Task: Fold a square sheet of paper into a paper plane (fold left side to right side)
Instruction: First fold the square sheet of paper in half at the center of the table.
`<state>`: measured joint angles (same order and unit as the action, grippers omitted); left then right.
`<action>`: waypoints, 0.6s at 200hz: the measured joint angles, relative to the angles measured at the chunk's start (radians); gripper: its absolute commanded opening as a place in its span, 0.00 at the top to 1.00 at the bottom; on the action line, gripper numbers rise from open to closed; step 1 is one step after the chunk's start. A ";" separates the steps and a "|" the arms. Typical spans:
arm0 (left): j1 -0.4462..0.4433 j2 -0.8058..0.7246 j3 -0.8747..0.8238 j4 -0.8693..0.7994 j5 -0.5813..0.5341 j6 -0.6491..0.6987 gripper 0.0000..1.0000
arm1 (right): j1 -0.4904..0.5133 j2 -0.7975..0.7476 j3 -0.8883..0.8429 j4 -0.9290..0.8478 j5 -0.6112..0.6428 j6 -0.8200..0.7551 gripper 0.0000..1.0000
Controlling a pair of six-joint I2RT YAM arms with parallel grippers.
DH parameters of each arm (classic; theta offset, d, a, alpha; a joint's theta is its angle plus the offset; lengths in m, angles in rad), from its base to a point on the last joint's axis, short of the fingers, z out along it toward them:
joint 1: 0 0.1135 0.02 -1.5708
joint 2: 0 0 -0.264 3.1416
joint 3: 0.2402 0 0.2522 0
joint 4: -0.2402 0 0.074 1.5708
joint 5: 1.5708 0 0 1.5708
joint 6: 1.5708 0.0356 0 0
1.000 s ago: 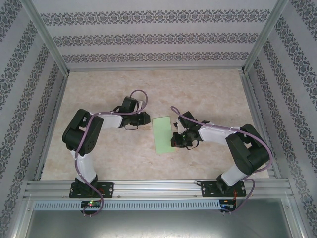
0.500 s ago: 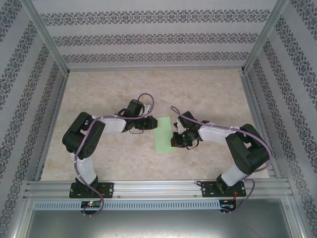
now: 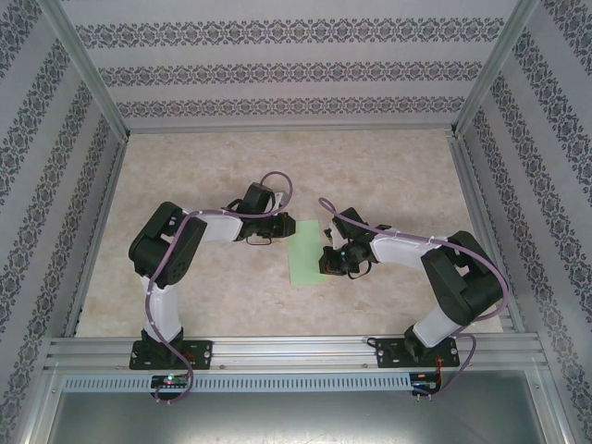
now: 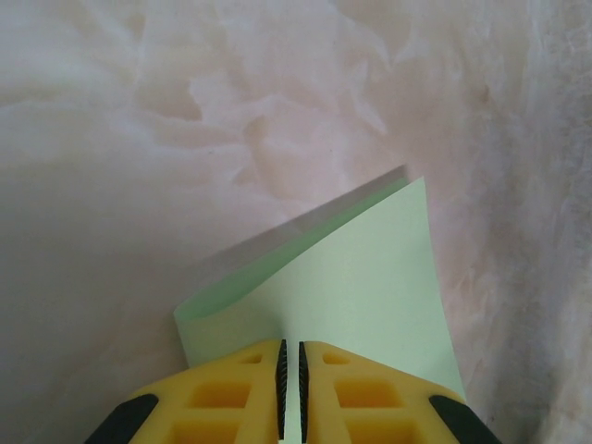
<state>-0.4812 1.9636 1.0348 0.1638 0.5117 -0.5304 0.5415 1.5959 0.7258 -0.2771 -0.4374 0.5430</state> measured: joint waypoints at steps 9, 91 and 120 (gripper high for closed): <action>0.004 0.005 0.008 -0.007 0.003 0.000 0.84 | 0.000 0.000 0.000 0.000 0.000 0.000 1.00; 0.058 0.077 0.132 -0.064 -0.008 0.008 0.84 | 0.007 -0.007 -0.011 0.014 0.003 0.011 1.00; 0.079 0.085 0.151 -0.073 -0.036 0.027 0.84 | 0.013 -0.016 -0.024 0.037 0.007 0.038 1.00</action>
<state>-0.4019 2.0487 1.1858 0.0910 0.4759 -0.5034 0.5545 1.5803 0.7021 -0.2398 -0.4301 0.5808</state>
